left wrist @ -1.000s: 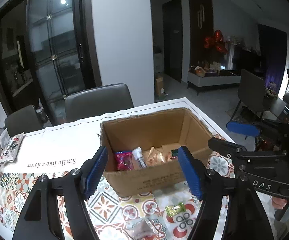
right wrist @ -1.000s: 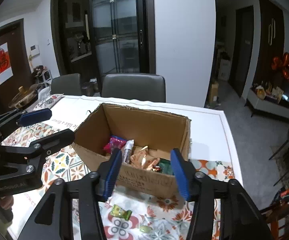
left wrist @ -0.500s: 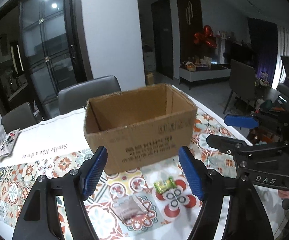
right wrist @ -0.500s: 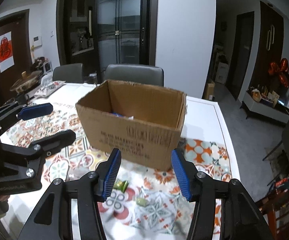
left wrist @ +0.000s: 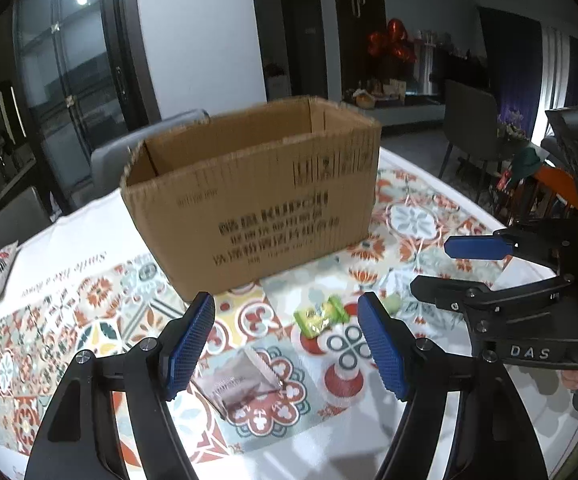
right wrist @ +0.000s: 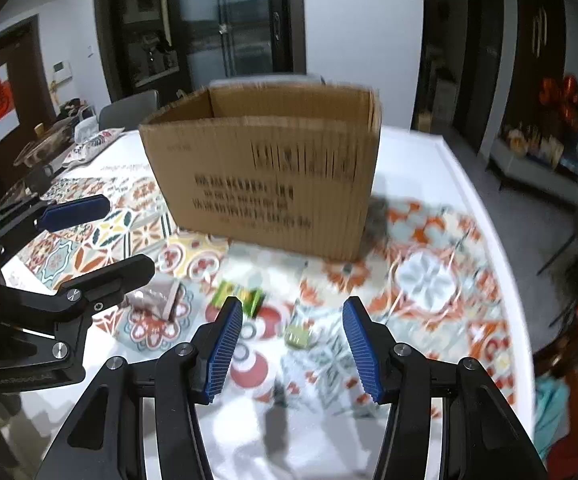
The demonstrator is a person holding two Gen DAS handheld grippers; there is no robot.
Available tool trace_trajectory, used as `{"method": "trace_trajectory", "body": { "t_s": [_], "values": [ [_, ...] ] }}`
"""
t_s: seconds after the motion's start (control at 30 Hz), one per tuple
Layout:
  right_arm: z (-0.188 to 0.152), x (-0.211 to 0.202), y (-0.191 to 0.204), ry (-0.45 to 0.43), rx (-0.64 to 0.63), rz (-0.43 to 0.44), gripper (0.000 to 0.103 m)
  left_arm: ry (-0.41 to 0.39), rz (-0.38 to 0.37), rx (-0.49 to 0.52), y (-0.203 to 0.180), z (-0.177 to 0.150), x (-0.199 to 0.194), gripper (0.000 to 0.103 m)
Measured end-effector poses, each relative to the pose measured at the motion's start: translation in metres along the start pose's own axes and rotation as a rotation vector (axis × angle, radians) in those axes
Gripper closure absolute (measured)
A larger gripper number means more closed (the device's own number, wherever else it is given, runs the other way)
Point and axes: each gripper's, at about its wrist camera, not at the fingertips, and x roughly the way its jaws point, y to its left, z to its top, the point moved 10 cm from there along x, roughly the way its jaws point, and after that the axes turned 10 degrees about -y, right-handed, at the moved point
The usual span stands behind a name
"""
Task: Organize snacks
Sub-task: 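Grasp the small green pack with the left tool while the right tool grasps the green candy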
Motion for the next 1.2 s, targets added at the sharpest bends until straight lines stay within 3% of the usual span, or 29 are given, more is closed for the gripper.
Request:
{"method": "trace_trajectory", "body": {
  "t_s": [0.47,0.73,0.9,0.97,1.0,1.2],
  "values": [
    [-0.044,0.051,-0.011,0.106,0.059,-0.003,0.05,0.112,-0.013,-0.039,0.001,-0.042,0.039,0.03],
    [-0.047,0.064,-0.011,0.111,0.037,-0.028,0.051,0.139,-0.021,-0.085,0.0,-0.049,0.056,0.03],
    [-0.048,0.07,-0.009,0.112,0.009,-0.04,0.064,0.15,-0.019,-0.109,-0.001,-0.05,0.063,0.03],
    [-0.049,0.07,-0.009,0.108,0.007,-0.042,0.077,0.152,-0.021,-0.122,-0.002,-0.05,0.065,0.03],
    [-0.049,0.07,-0.009,0.104,0.0,-0.046,0.08,0.153,-0.023,-0.127,-0.003,-0.05,0.066,0.03],
    [-0.048,0.069,-0.01,0.077,0.039,-0.021,0.08,0.17,-0.024,-0.132,-0.008,-0.052,0.074,0.03]
  ]
}}
